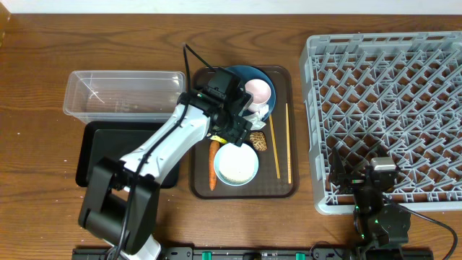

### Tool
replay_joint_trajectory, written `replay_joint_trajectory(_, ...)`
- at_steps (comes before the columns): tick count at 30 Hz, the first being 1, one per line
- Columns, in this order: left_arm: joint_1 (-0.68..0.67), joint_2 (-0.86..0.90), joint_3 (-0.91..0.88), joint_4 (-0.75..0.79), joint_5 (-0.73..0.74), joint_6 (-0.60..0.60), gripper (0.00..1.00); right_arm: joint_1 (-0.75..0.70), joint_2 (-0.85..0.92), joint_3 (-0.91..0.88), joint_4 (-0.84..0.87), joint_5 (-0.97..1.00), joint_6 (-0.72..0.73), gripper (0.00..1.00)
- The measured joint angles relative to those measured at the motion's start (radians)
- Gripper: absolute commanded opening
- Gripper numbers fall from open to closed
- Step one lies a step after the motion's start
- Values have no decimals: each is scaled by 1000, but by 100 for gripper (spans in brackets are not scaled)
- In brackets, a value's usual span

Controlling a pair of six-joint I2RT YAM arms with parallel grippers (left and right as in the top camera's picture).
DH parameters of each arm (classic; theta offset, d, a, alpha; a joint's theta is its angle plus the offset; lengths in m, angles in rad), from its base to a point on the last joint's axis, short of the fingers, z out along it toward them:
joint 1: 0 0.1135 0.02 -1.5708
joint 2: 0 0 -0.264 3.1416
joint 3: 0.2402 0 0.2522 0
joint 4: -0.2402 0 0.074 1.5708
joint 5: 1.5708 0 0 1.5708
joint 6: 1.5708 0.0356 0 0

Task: Sort waste into correct bins and load items into the dishwasher rack
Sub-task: 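Reach the left gripper to the white tissue on the brown tray, then carry the tissue left and drop it into the clear bin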

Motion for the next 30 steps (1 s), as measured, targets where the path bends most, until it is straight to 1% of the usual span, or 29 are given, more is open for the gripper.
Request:
replay_joint_trajectory(1, 0, 7, 0, 7, 0, 0, 75, 0, 0, 0, 0, 0, 0, 99)
replay_joint_trajectory(2, 0, 12, 0, 12, 0, 0, 72, 0, 0, 0, 0, 0, 0, 99)
replay_joint_trajectory(4, 0, 13, 0, 24, -2, -4, 71, 0, 0, 0, 0, 0, 0, 99)
replay_joint_trajectory(5, 0, 13, 0, 29, -2, -2, 69, 0, 0, 0, 0, 0, 0, 99)
replay_joint_trajectory(9, 0, 13, 0, 31, -17, -12, 46, 0, 0, 0, 0, 0, 0, 99)
replay_joint_trajectory(10, 0, 13, 0, 32, -23, -9, 42, 0, 0, 0, 0, 0, 0, 99)
replay_joint_trajectory(12, 0, 13, 0, 32, -29, -11, 39, 0, 0, 0, 0, 0, 0, 99)
replay_joint_trajectory(13, 0, 13, 0, 33, -31, -11, 35, 0, 0, 0, 0, 0, 0, 99)
replay_joint_trajectory(16, 0, 13, 0, 33, -34, -17, 14, 0, 0, 0, 0, 0, 0, 99)
replay_joint_trajectory(17, 0, 13, 0, 33, -36, -18, 10, 0, 0, 0, 0, 0, 0, 99)
replay_joint_trajectory(19, 0, 13, 0, 34, -37, -13, 6, 0, 0, 0, 0, 0, 0, 99)
replay_joint_trajectory(27, 0, 8, 0, 28, -37, -13, 6, 0, 0, 0, 0, 0, 0, 99)
replay_joint_trajectory(30, 1, -29, 0, 26, -40, -19, 6, 0, 0, 0, 0, 0, 0, 99)
